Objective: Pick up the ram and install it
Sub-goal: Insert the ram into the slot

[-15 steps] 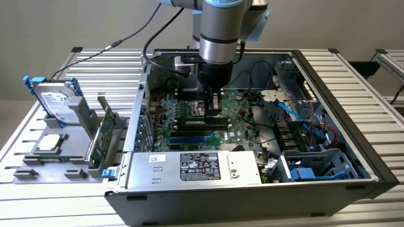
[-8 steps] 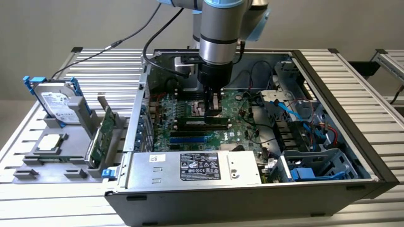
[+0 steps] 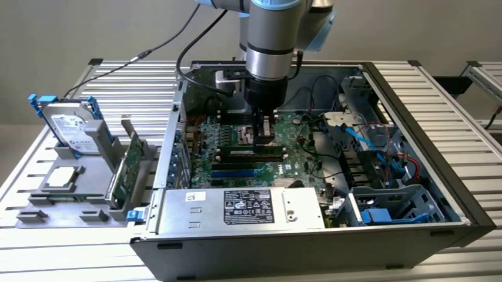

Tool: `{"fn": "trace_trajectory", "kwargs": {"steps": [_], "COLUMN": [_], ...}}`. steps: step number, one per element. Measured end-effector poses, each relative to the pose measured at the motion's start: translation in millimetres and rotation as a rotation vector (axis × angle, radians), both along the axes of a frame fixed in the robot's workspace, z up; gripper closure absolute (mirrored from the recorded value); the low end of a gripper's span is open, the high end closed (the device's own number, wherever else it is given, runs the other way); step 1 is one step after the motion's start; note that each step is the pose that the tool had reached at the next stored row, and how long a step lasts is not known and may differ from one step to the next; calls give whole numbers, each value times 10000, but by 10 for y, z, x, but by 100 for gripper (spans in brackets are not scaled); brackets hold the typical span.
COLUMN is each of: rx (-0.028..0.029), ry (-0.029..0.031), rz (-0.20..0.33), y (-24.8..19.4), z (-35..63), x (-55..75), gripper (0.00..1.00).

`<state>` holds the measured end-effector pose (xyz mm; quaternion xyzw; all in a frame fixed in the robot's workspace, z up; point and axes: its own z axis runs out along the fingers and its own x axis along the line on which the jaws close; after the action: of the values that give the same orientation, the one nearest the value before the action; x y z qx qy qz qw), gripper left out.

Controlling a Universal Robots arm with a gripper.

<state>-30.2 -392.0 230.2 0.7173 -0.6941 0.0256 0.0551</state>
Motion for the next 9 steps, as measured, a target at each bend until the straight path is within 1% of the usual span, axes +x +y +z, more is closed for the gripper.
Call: {"fn": "trace_trajectory", "kwargs": {"steps": [6,9], "rx": [1,1], "ry": [-75,-94], "rz": [-5,-13], "y": [0,0], "z": [-6,-6], "x": [-5,-10], "gripper": [87,87]}}
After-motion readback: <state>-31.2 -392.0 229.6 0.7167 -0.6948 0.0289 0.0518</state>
